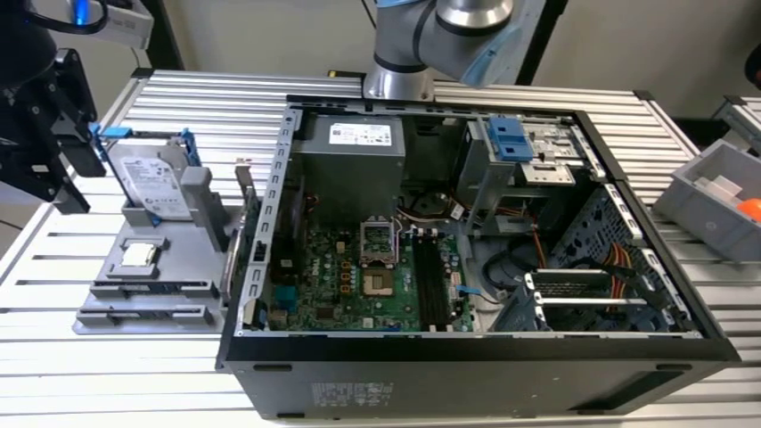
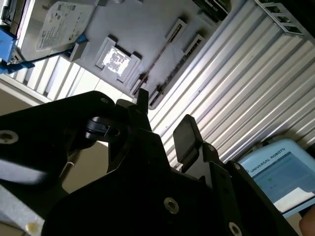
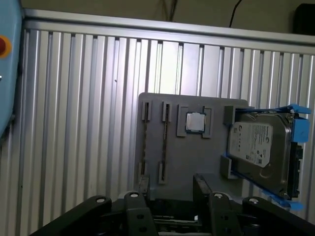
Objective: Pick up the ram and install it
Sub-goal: 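Pick up the ram and move it above insertion slot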
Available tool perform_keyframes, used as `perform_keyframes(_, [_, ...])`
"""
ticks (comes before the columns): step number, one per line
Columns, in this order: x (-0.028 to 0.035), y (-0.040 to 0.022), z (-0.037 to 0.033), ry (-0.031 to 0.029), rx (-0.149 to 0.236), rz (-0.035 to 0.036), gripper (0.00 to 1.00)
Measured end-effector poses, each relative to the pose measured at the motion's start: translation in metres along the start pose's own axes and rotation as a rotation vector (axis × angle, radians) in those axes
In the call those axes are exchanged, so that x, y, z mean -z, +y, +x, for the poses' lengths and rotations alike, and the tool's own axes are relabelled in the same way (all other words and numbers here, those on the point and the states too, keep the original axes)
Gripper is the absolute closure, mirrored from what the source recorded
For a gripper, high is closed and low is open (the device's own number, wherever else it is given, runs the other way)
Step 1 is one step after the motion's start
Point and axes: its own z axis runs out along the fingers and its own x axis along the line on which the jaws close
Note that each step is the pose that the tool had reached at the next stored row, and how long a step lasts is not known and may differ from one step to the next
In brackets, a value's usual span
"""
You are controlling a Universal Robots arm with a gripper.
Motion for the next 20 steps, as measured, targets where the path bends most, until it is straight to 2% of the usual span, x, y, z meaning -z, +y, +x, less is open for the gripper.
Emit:
perform_keyframes(10, [-0.0054,-0.0001,-0.0003,0.0002,0.000,0.0000,0.00])
perform_keyframes(20, [-0.0065,0.0002,-0.0005,0.0003,0.000,0.0022,0.00])
